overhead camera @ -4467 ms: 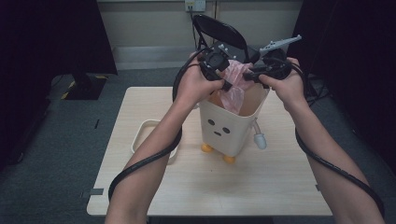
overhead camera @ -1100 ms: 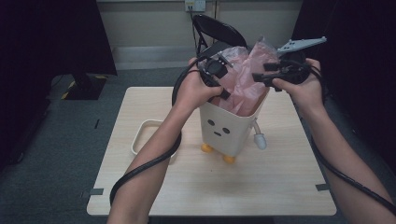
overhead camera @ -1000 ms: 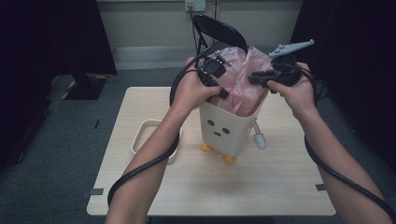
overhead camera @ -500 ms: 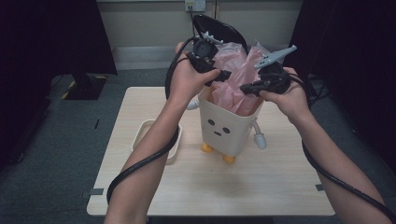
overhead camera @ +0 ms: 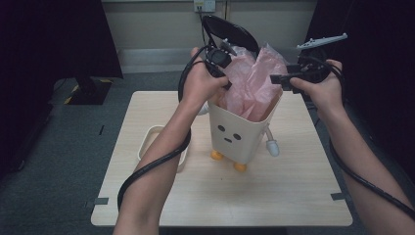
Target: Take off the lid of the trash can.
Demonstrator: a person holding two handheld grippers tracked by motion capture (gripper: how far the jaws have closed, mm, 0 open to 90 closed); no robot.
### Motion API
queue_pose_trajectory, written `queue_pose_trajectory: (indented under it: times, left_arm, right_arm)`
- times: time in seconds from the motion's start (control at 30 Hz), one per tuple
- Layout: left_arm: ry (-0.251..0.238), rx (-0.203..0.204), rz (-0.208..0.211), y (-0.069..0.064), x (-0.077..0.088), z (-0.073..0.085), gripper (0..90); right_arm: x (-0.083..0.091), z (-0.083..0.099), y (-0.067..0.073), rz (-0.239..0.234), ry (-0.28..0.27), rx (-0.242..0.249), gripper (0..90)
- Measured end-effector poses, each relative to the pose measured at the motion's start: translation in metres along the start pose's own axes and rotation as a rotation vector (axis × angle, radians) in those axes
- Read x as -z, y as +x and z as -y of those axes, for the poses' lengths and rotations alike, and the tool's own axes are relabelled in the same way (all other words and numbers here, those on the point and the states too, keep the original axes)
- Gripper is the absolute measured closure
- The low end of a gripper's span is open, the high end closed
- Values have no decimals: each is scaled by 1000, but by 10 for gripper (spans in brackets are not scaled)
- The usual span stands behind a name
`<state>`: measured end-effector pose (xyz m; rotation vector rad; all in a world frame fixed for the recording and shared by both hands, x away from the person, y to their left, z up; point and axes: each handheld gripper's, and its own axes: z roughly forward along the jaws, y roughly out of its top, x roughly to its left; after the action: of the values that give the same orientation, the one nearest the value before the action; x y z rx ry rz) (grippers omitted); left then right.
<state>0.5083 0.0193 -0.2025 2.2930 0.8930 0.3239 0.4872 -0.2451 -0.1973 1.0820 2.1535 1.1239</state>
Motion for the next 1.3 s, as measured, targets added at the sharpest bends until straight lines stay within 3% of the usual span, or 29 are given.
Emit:
queue_pose_trajectory:
  times: [0.07, 0.1, 0.17, 0.2, 0.23, 0.33, 0.37, 0.4, 0.43, 0.53, 0.6, 0.7, 0.77, 0.8, 0.83, 0.87, 0.9, 0.93, 0.97, 1.0, 1.03, 1.13, 1.17, 1.2, 1.23, 1.27, 1.3]
  left_arm:
    - [16, 4, 27, 3, 1, 1, 900]
    - [20, 10, 42, 5, 2, 2, 900]
    - [24, 15, 58, 6, 3, 3, 900]
    - [19, 18, 63, 7, 4, 4, 900]
    - [34, 12, 59, 8, 5, 4, 900]
    - [27, 30, 87, 10, 8, 6, 900]
    - [27, 30, 87, 10, 8, 6, 900]
    - [30, 31, 88, 10, 10, 7, 900]
    - [30, 28, 93, 11, 13, 9, 900]
    - [33, 34, 110, 13, 17, 12, 900]
    - [26, 42, 106, 14, 21, 15, 900]
    - [41, 42, 108, 15, 29, 20, 900]
    - [57, 38, 109, 14, 31, 22, 900]
    - [57, 38, 109, 14, 31, 22, 900]
    - [53, 43, 115, 14, 32, 22, 900]
    - [70, 37, 118, 14, 32, 24, 900]
    - [67, 37, 118, 14, 32, 25, 900]
    - [67, 37, 118, 14, 32, 25, 900]
    - [72, 35, 118, 14, 32, 26, 900]
    - [72, 35, 118, 14, 32, 26, 900]
    - [69, 36, 125, 16, 30, 26, 900]
    - [67, 44, 130, 16, 28, 26, 900]
    - [72, 38, 132, 16, 26, 27, 900]
    - [72, 38, 132, 16, 26, 27, 900]
    - [65, 48, 138, 16, 26, 28, 900]
    - [64, 45, 138, 16, 25, 28, 900]
    - [55, 51, 140, 17, 25, 29, 900]
  right_arm:
    - [-4, 1, -6, 1, 12, -19, 287]
    - [-15, 4, -13, -54, 34, -35, 328]
    - [-17, 5, -14, -59, 34, -32, 353]
    - [-19, 6, -14, -72, 27, -26, 408]
    - [-22, 6, -13, -104, 20, -17, 540]
    - [-23, 1, -9, -134, 30, 1, 733]
    - [-23, 1, -9, -134, 30, 1, 733]
    - [-22, -1, -8, -148, 30, 7, 815]
    - [-17, -5, -2, -131, -3, 54, 900]
    - [-13, -8, 4, -160, -3, 91, 900]
    - [-10, -9, 18, -228, 24, 143, 900]
    - [-11, -5, 37, -263, 76, 212, 900]
    - [-8, -3, 43, -226, 71, 222, 900]
    - [-5, -4, 42, -194, 31, 204, 744]
    - [-5, -4, 42, -194, 31, 204, 744]
    - [-2, -7, 32, -139, -16, 131, 494]
    - [-1, -8, 27, -121, -17, 104, 434]
    - [-1, -8, 27, -121, -17, 104, 434]
    - [-2, -10, 18, -57, -6, 65, 338]
    - [-2, -10, 18, -57, -6, 65, 338]
    - [-9, -11, 10, -23, 49, 32, 293]
    - [-20, -9, 2, -15, 84, 7, 315]
    - [-32, -5, -3, -38, 113, -15, 419]
    - [-32, -5, -3, -38, 113, -15, 419]
    - [-37, -1, -3, -78, 103, -6, 528]
    - [-37, -1, -3, -78, 103, -6, 528]
    - [-38, 0, -1, -111, 85, -3, 691]
